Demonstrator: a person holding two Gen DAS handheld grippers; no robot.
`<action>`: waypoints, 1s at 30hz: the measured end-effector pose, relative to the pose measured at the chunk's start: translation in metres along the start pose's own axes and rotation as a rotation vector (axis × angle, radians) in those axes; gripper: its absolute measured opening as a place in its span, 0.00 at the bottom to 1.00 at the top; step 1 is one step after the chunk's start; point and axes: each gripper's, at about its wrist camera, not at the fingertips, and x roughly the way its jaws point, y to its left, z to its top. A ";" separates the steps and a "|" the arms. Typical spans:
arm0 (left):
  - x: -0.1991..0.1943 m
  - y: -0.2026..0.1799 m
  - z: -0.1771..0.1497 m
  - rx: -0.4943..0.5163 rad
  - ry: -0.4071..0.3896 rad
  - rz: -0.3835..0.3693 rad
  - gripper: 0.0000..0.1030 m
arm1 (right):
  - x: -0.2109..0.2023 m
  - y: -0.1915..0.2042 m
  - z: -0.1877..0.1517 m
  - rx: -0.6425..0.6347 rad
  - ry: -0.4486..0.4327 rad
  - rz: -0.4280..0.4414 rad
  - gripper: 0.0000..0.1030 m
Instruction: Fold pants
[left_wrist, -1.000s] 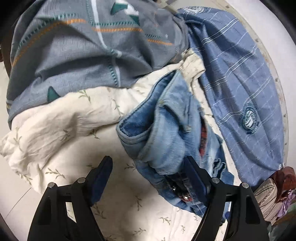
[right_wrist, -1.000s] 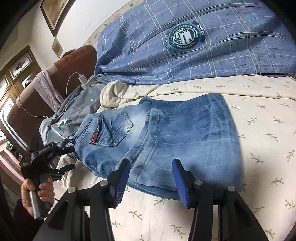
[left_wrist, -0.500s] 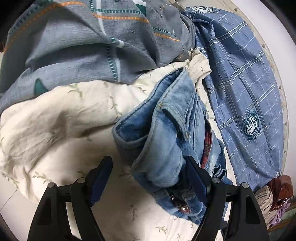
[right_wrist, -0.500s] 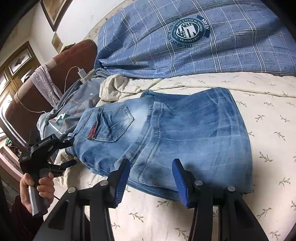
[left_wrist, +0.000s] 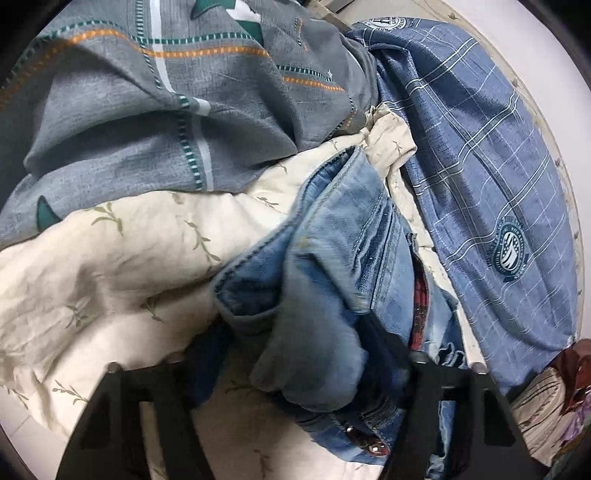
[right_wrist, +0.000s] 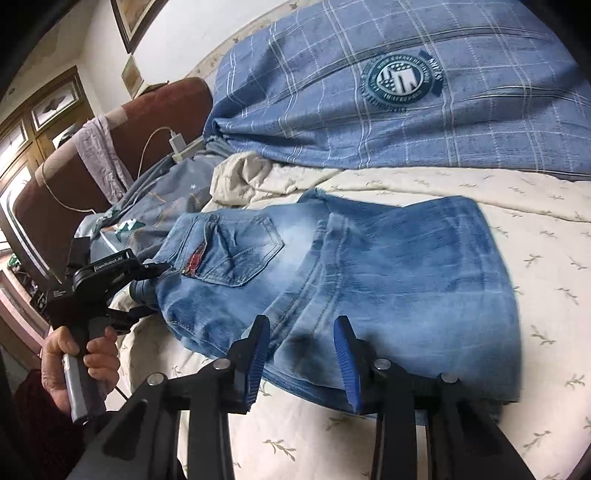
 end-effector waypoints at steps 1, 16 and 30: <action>-0.003 0.002 -0.001 0.006 -0.001 -0.001 0.57 | 0.006 0.003 -0.001 -0.005 0.013 0.000 0.37; -0.027 -0.031 0.000 0.176 -0.081 -0.004 0.33 | 0.028 0.005 -0.008 -0.005 0.079 0.025 0.38; -0.073 -0.173 -0.055 0.632 -0.190 -0.076 0.29 | -0.034 -0.054 0.006 0.153 -0.057 -0.058 0.38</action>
